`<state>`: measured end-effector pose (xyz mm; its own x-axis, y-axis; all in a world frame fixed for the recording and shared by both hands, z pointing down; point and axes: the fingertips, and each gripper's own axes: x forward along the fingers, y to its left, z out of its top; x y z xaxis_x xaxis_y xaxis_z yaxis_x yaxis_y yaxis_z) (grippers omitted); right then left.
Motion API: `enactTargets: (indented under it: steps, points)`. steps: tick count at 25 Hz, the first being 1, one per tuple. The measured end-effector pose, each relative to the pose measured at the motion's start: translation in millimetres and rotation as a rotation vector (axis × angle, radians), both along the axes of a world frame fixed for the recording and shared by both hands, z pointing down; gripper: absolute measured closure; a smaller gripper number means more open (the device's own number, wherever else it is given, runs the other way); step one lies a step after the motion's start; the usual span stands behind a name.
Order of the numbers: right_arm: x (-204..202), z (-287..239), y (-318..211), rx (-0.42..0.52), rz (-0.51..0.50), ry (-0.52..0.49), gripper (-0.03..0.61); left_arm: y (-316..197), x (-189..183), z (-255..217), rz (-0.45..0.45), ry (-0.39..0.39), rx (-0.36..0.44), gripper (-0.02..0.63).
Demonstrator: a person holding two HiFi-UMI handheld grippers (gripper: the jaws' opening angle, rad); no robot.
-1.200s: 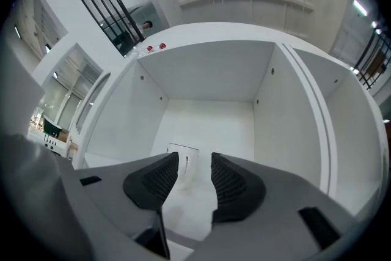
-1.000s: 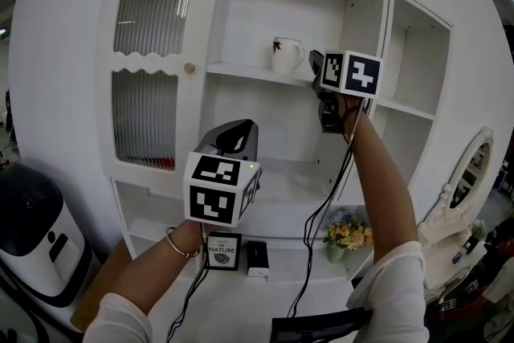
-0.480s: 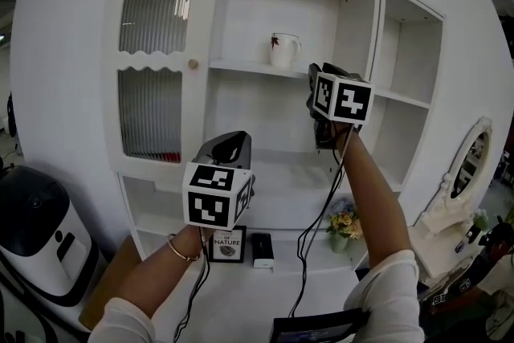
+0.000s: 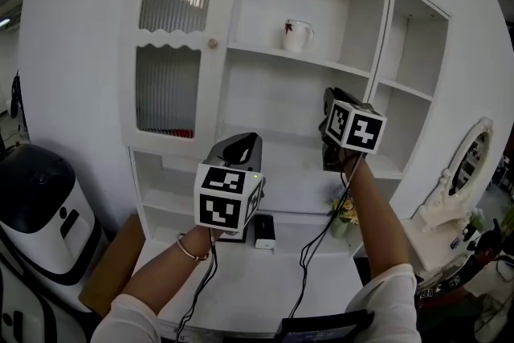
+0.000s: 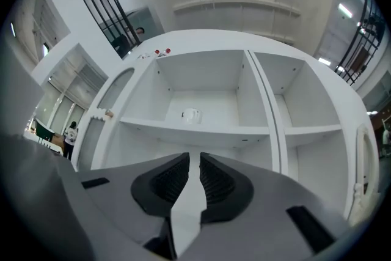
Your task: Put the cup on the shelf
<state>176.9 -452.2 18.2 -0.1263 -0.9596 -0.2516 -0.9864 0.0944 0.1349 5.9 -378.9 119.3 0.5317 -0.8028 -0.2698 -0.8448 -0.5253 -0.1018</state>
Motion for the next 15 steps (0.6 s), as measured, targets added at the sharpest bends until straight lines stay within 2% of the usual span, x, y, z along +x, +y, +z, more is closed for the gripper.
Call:
enactTargets:
  steps: [4, 7, 12, 15]
  points:
    - [-1, 37, 22, -0.034, -0.034, -0.024, 0.514, 9, 2, 22, 0.005, -0.003, -0.038, 0.604]
    - [3, 60, 36, -0.044, -0.019, -0.024, 0.544, 15, 6, 34, 0.012, 0.002, -0.06, 0.604]
    - [6, 105, 62, -0.045, -0.001, 0.028, 0.552, 28, 6, 46, -0.014, 0.007, -0.027, 0.604]
    - [11, 138, 76, -0.049, 0.004, 0.006, 0.552, 32, 5, 57, -0.032, -0.008, -0.009, 0.604]
